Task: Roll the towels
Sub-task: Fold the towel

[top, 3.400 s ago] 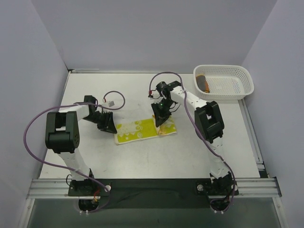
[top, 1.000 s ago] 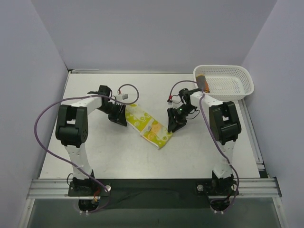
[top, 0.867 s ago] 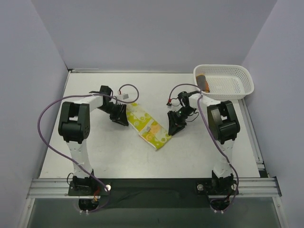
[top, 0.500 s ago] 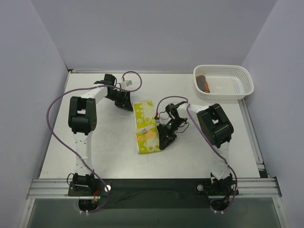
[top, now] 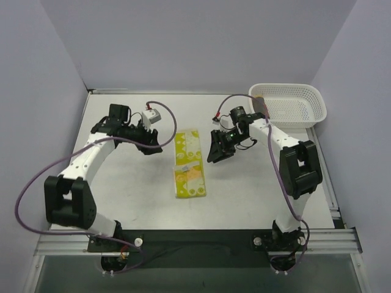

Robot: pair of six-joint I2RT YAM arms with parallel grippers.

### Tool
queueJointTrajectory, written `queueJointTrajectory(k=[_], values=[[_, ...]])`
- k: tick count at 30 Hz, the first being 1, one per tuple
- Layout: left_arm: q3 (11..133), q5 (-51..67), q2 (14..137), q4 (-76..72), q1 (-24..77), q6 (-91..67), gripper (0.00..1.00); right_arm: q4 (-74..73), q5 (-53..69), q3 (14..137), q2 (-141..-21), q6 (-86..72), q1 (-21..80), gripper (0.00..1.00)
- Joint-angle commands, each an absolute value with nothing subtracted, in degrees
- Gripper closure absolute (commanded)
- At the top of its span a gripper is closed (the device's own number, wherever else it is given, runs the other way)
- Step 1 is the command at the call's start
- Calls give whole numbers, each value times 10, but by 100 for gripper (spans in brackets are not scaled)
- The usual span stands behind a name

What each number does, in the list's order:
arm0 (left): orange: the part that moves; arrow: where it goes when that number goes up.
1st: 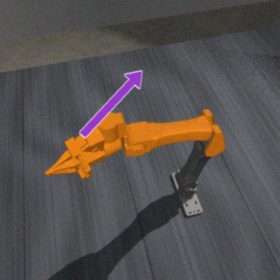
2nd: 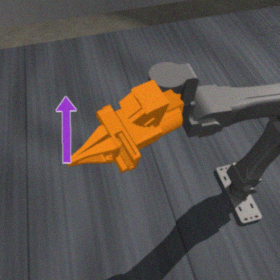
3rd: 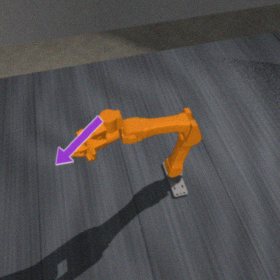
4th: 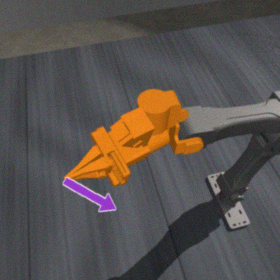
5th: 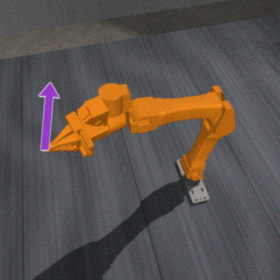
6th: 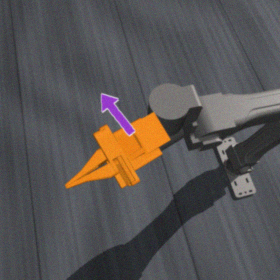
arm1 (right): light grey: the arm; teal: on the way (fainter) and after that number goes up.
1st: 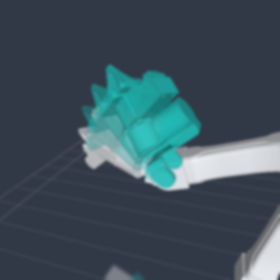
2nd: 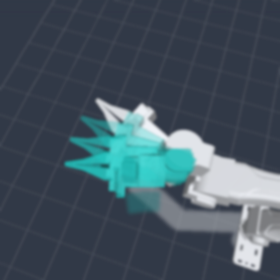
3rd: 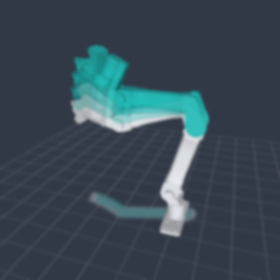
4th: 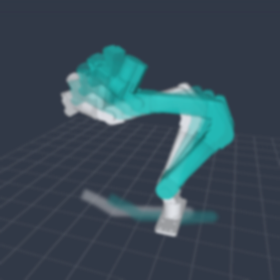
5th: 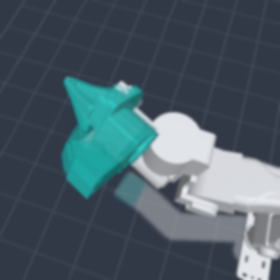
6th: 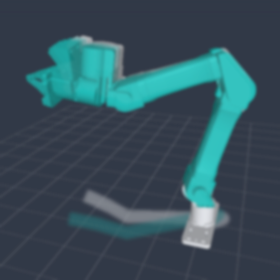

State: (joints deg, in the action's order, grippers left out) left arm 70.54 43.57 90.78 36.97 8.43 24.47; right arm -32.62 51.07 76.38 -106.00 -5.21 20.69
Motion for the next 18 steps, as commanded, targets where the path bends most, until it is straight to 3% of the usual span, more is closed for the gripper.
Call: queueJointTrajectory(k=[1, 7, 13, 18], values=[[627, 406, 837, 332, 105, 345, 36, -316, 459, 817, -1086, -96, 236, 61], [585, 374, 836, 330, 126, 339, 36, -313, 407, 893, -1160, -102, 252, 62], [671, 432, 925, 306, 126, 225, 38, -310, 391, 919, -1214, -107, 266, 61], [751, 511, 1039, 226, 127, 52, 45, -307, 386, 924, -1227, -109, 272, 60]])
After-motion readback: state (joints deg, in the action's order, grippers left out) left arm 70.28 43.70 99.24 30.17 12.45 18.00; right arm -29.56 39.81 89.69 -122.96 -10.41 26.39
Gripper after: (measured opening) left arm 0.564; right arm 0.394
